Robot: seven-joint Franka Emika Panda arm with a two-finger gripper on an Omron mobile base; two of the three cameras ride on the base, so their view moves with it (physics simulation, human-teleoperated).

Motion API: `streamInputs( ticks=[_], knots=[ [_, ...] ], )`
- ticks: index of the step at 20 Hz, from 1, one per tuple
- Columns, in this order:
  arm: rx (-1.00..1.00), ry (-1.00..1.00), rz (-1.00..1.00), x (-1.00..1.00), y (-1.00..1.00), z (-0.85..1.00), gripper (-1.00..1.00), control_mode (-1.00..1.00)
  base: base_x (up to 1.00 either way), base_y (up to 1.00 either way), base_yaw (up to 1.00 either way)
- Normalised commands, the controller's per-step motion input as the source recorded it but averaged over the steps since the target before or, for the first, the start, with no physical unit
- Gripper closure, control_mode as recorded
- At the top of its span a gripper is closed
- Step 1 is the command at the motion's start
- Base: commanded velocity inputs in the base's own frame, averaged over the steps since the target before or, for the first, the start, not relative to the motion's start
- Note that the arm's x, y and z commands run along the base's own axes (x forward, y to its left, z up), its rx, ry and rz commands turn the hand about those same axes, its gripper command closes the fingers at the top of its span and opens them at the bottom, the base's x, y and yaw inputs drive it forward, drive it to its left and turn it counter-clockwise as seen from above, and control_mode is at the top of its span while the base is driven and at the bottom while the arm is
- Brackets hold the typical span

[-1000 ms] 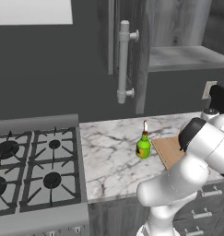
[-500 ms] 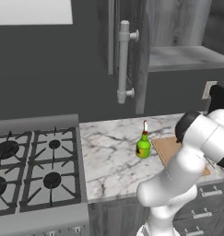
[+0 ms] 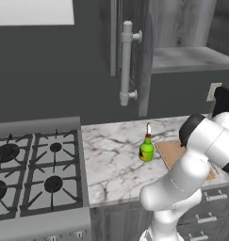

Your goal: Grab the spray bottle from the cabinet, then place it next to the cutting board for sanitizing. Then grab the dish brush from the countertop next to the sink and place it next to the cutting board.

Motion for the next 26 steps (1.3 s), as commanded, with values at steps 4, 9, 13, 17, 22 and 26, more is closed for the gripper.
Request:
streamInputs(
  ticks=[4, 9, 13, 17, 22, 26],
  knots=[
    [0.08, -0.07, -0.06, -0.43, 0.26, 0.72, -1.00, -1.00, 0.00, 0.00, 0.00],
    [0.00, -0.09, -0.12, -0.63, 0.54, 0.89, -1.00, -1.00, 0.00, 0.00, 0.00],
    [0.00, -0.01, -0.14, -0.56, 0.69, 0.95, -1.00, -1.00, 0.00, 0.00, 0.00],
    [0.00, 0.00, -0.16, -0.72, 0.40, 1.00, -1.00, -1.00, 0.00, 0.00, 0.00],
    [0.00, 0.00, -0.10, -0.65, 0.54, 1.00, -1.00, -1.00, 0.00, 0.00, 0.00],
    [0.00, -0.04, -0.05, -0.60, 0.49, 1.00, -1.00, -1.00, 0.00, 0.00, 0.00]
  ],
)
